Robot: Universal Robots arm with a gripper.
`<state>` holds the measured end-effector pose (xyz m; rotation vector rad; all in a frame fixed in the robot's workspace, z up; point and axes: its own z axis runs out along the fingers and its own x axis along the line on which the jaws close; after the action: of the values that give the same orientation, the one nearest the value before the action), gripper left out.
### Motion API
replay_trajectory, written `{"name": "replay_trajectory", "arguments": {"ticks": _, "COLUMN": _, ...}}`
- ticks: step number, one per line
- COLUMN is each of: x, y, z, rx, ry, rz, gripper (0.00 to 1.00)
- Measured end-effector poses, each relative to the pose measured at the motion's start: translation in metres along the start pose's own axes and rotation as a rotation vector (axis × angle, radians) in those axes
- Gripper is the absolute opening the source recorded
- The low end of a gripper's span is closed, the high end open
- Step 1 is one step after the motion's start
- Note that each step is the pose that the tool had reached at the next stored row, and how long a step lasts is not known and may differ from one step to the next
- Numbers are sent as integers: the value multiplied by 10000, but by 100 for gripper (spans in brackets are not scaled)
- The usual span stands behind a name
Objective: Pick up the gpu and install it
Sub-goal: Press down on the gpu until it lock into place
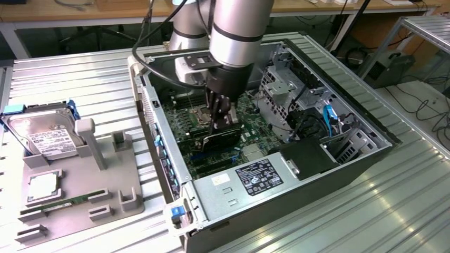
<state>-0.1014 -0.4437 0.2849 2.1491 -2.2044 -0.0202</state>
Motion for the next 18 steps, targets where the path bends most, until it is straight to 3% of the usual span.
{"name": "replay_trajectory", "arguments": {"ticks": 9, "x": -3, "y": 195, "z": 128, "rx": -5, "ry": 12, "rz": 0, "gripper": 11}}
{"name": "replay_trajectory", "arguments": {"ticks": 14, "x": -4, "y": 213, "z": 159, "rx": -2, "ry": 7, "rz": 1, "gripper": 11}}
{"name": "replay_trajectory", "arguments": {"ticks": 18, "x": -3, "y": 193, "z": 95, "rx": 0, "ry": 7, "rz": 1, "gripper": 11}}
